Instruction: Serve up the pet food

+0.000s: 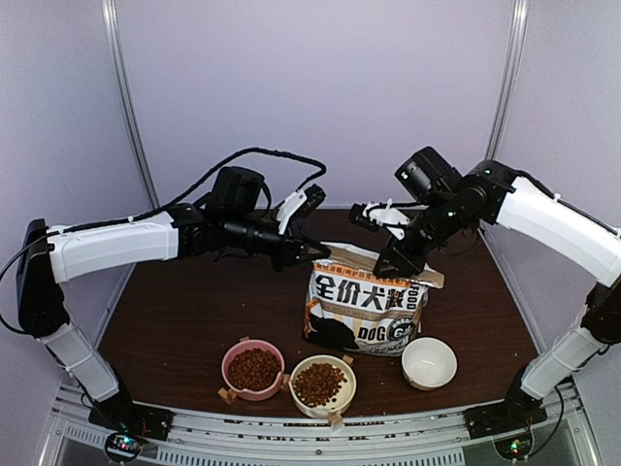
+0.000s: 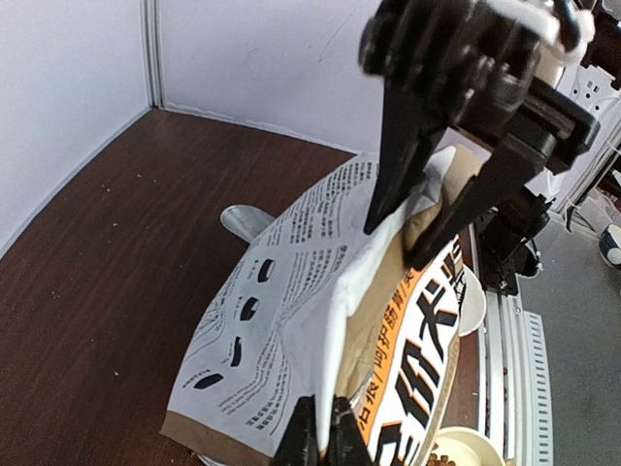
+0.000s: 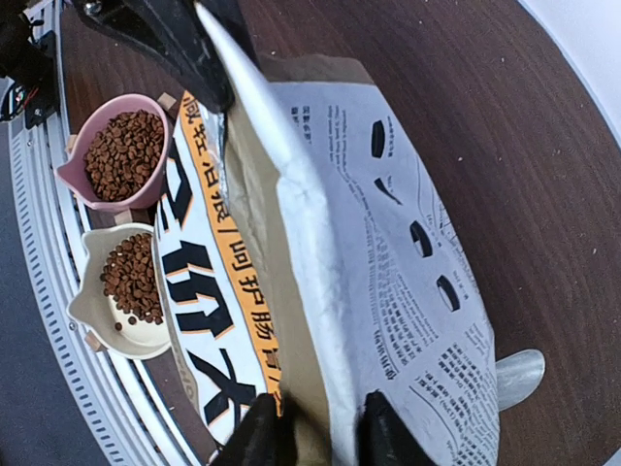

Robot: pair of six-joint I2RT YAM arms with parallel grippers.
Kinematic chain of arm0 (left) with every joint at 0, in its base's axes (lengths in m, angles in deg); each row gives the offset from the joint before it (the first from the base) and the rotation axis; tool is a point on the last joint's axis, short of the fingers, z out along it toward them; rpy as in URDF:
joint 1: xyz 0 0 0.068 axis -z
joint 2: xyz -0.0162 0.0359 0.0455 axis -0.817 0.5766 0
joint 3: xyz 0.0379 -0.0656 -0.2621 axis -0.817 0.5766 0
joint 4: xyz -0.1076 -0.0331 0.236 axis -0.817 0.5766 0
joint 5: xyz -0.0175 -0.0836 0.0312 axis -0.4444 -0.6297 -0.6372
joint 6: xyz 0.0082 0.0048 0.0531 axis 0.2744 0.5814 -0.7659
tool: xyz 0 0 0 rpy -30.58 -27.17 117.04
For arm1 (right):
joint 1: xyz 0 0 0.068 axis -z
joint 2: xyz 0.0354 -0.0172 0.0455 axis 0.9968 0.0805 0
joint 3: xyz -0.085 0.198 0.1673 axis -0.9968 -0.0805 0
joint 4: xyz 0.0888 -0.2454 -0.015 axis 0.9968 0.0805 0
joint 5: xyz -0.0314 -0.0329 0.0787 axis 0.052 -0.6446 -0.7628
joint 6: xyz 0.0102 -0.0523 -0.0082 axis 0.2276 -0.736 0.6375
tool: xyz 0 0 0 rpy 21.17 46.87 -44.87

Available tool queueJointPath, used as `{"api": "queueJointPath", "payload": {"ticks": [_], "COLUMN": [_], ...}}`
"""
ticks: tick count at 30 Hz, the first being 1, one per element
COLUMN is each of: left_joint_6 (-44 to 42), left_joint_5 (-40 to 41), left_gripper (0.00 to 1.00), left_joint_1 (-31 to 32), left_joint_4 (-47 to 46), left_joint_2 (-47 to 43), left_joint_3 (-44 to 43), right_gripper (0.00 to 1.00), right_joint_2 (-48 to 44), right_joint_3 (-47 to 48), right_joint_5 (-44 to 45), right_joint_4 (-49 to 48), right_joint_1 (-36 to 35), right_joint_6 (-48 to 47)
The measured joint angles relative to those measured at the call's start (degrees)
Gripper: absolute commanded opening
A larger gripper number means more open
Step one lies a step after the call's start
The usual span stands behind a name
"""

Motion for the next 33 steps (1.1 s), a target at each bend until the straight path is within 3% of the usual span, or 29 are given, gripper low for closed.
{"api": "queueJointPath", "payload": {"ticks": [7,10,12,16,19,25,27,33], "left_joint_6": [0.0,0.1,0.1,0.1,0.5,3.0,3.4,3.4], "left_joint_5": [1.5,2.2,2.5,3.7,5.6,6.6,6.5,6.8], "left_gripper": [0.00,0.00,0.00,0.00,0.00,0.00,0.00,0.00], "left_joint_1": [0.4,0.5,0.6,1.0,1.3,1.4,1.4,1.0], "left_joint_4": [-1.4,-2.1,-2.4,-3.1,-4.5,-8.1,-8.1,-7.8], "left_joint_2": [-0.8,-1.3,-1.6,-2.5,-3.5,-6.2,-6.5,-6.8], "left_joint_3": [1.4,2.0,2.4,3.5,5.0,9.2,9.5,9.5], "right_gripper": [0.42,0.39,0.34,0.11,0.00,0.00,0.09,0.11], "right_joint_2": [-1.5,-2.2,-2.7,-3.6,-4.2,-5.6,-5.8,-7.6], "right_joint_3": [-3.2,-3.8,-4.1,-4.9,-6.2,-8.5,-9.0,-9.5], "right_joint_5": [3.5,5.0,5.5,5.3,4.2,2.4,1.9,1.6], "right_joint_4": [-1.1,-1.2,-1.2,-1.7,-2.7,-5.9,-6.6,-6.3], "right_joint_1": [-0.8,-0.8,-0.7,0.1,0.7,0.9,1.0,2.2], "right_joint_6": [-1.1,-1.0,-0.8,-0.5,0.4,1.1,1.4,1.7]}}
